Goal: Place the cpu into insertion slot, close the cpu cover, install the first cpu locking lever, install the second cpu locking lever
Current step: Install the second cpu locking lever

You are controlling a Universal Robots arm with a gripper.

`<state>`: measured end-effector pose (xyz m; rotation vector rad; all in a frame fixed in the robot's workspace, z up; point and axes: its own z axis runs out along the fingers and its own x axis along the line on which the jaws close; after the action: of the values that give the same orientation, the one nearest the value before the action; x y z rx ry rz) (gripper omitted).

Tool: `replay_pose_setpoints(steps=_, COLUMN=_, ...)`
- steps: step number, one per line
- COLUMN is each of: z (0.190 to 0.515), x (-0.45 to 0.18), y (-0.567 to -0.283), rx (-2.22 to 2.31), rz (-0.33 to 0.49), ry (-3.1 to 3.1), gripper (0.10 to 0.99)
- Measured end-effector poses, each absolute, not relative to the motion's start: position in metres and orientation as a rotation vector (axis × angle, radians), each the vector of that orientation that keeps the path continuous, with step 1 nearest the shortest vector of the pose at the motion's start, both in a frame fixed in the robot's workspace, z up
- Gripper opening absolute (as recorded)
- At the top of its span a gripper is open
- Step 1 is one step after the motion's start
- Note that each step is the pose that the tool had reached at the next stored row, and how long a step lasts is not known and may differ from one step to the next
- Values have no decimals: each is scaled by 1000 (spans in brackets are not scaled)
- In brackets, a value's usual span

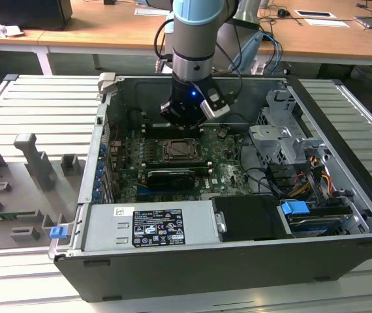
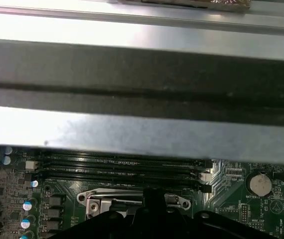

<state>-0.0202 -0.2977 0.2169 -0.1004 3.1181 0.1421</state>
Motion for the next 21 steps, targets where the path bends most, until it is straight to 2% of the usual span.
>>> replay_pose_setpoints(steps=21, z=225, x=-20, y=-307, rx=-100, rz=142, ry=3118, gripper=106)
